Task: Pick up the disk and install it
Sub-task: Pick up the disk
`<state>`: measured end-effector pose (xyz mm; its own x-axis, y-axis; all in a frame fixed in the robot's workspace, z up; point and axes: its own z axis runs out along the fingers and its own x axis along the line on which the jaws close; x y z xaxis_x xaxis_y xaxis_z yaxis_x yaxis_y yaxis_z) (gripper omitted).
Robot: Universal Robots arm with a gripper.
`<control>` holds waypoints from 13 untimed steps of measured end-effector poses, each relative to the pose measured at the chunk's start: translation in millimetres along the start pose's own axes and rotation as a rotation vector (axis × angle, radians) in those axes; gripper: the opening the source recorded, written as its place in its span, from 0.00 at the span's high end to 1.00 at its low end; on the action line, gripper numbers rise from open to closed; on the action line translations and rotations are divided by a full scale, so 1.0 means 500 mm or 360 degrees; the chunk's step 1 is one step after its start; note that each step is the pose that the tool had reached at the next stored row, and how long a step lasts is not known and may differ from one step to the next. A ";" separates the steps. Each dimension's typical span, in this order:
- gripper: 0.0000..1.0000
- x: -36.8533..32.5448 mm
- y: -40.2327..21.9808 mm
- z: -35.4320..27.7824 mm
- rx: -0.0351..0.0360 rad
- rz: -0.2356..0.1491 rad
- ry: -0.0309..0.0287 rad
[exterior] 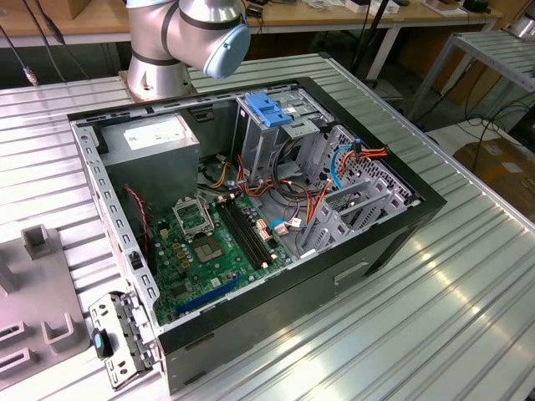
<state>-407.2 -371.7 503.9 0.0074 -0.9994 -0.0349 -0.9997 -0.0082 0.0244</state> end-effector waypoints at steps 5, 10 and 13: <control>0.63 0.000 -0.014 0.000 0.0000 0.0000 -0.00001; 0.63 0.001 -0.026 -0.001 0.0000 0.0000 -0.00001; 0.63 0.001 -0.031 -0.001 0.0000 0.0000 -0.00001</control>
<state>-391.4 -372.2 503.8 0.0073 -0.9994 -0.0349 -0.9997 -0.0082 0.0243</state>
